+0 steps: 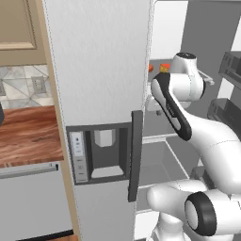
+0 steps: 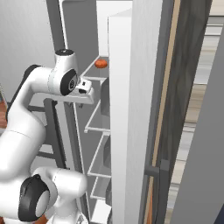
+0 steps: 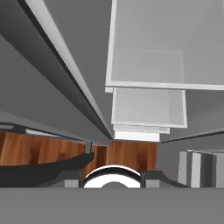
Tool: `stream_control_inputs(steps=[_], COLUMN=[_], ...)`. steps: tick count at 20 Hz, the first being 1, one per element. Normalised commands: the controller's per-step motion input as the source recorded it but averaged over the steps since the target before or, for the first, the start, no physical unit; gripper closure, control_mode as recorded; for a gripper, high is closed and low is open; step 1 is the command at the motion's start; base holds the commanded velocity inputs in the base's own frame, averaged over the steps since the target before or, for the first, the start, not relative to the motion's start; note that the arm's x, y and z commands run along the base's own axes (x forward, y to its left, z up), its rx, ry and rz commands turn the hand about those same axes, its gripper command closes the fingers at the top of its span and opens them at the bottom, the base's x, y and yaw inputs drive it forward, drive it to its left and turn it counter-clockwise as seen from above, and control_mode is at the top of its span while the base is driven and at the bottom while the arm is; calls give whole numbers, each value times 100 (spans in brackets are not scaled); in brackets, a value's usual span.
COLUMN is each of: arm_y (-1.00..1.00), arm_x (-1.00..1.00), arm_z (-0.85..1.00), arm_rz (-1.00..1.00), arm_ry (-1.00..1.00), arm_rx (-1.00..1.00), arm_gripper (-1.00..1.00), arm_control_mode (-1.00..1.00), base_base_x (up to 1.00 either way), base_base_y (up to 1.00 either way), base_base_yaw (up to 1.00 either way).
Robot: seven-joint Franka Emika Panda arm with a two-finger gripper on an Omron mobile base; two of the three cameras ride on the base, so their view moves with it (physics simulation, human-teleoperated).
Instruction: Take the cheese, fish, and squash from the fridge and place them on the plate on the dining counter to create an appetizer plate.
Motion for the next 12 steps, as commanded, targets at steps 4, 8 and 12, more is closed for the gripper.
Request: stream_control_inputs(steps=[4, 8, 12], arm_y=[-18, -33, -29], arm_x=[-6, -3, 0], arm_z=[0, 0, 0], arm_rz=[0, -9, -15], arm_ry=[-1, -9, -13], arm_rx=[0, 0, 0], arm_gripper=[-100, -100, -100], arm_control_mode=[-100, -100, -100], base_base_x=[0, 0, 0], base_base_y=[0, 0, 0], base_base_yaw=[0, 0, 0])
